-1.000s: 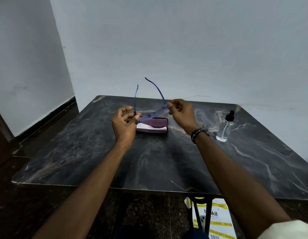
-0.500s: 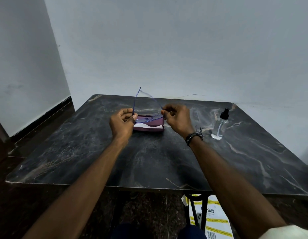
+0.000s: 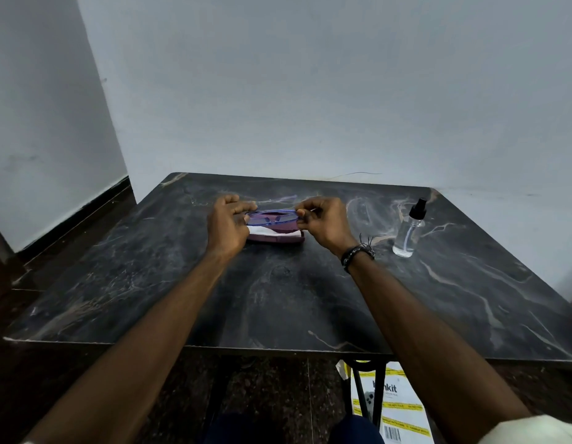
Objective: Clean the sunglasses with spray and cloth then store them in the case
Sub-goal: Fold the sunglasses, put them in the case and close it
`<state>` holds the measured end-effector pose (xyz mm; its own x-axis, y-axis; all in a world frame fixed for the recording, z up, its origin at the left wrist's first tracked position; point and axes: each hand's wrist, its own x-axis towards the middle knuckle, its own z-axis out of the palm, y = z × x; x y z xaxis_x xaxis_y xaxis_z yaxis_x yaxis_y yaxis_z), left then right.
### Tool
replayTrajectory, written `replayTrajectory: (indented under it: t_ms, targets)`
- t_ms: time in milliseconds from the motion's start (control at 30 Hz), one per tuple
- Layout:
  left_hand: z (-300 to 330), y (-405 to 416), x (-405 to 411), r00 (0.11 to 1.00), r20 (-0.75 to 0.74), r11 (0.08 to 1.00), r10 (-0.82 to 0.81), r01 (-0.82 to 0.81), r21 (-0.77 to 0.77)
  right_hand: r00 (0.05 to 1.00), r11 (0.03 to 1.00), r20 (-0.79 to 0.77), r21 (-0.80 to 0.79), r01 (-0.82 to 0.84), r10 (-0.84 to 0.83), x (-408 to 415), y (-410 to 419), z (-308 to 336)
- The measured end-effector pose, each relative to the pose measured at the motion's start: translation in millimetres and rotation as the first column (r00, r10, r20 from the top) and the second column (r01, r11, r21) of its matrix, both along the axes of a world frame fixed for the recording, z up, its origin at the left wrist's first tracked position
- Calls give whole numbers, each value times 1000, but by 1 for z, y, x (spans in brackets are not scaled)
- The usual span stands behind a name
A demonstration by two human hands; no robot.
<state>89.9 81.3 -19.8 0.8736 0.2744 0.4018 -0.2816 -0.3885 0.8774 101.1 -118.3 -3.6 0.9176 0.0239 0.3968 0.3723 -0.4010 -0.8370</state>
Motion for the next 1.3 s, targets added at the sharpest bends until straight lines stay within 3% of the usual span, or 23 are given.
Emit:
replayTrajectory:
  t_ms: [100,233,333,533,633,1200,1300]
  targets:
    - [-5,4,4,1000,-2,983,21,-21,183,996,995,-84,96,-19,27,3,-1,-3]
    - [-3,1,6,998,41,918,48,-61,391,994,989,-109,-138,-46,31,7,0,-11]
    - [-1,0,8,999,0,895,34,-31,444,997,949,-61,-315,23,-45,9,4,-15]
    - [-11,8,11,999,-27,907,-29,38,420,997,825,2,-562,64,-76,10,8,-18]
    - [-16,12,8,1000,-3,893,-27,26,449,998,810,-12,-585,44,-63,12,7,-17]
    - [-30,0,-4,998,59,954,-24,6,300,995,639,59,-763,96,-78,15,3,-18]
    - [-31,0,-7,998,7,960,-57,53,275,996,632,56,-770,85,-65,16,1,-17]
